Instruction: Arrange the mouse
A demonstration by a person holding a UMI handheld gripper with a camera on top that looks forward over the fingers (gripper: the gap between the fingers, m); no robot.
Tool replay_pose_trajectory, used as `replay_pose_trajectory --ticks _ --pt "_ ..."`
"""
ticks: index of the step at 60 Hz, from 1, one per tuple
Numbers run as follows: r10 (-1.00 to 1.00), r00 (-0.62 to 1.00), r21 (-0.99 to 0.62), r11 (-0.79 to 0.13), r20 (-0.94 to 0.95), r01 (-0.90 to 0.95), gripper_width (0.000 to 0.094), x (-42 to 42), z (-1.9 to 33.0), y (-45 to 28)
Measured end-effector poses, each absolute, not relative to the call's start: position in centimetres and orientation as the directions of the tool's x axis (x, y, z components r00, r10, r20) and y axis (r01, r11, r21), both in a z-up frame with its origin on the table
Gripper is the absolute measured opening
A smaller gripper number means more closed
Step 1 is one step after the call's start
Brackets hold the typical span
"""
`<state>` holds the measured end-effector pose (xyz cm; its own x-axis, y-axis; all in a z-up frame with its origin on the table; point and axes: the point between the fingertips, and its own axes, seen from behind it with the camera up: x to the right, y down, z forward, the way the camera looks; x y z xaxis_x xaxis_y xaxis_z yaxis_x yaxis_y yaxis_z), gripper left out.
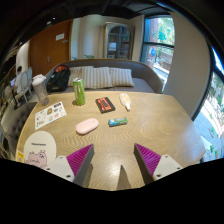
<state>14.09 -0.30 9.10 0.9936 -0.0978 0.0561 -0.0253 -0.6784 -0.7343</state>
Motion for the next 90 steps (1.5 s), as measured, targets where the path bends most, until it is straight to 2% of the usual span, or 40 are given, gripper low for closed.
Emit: replay_pose_trajectory --ticks 10,23,36,60,66,70,75,80,83,90 --pt "0.033 0.999 -0.734 -0.679 0.005 0.026 0.0835 11.7 6.8 1.6" --pt "0.181 0.982 -0.719 -0.689 -0.05 0.09 0.0834 5.5 1.7 5.4" --pt "0.252 0.965 -0.715 -0.688 -0.071 0.127 0.0835 2.5 -1.5 9.3" --pt "0.215 0.976 -0.776 -0.621 -0.033 0.111 0.0804 0.5 -1.3 18.1" --pt "0.197 0.98 -0.788 -0.608 -0.03 0.098 0.0723 -0.2 -1.3 19.4" --pt "0.171 0.985 -0.795 -0.601 -0.023 0.086 0.0499 -0.1 -1.3 19.8" --pt "0.121 0.993 -0.798 -0.6 -0.016 0.06 0.0466 0.1 -1.5 19.6" --pt "0.079 0.997 -0.761 -0.648 -0.007 0.046 0.0385 0.2 -1.5 19.3" --pt "0.056 0.998 -0.743 -0.669 -0.022 0.021 0.0373 -0.2 -1.0 18.7" --pt "0.073 0.997 -0.785 -0.618 -0.009 0.038 0.0324 -3.5 3.7 15.9"
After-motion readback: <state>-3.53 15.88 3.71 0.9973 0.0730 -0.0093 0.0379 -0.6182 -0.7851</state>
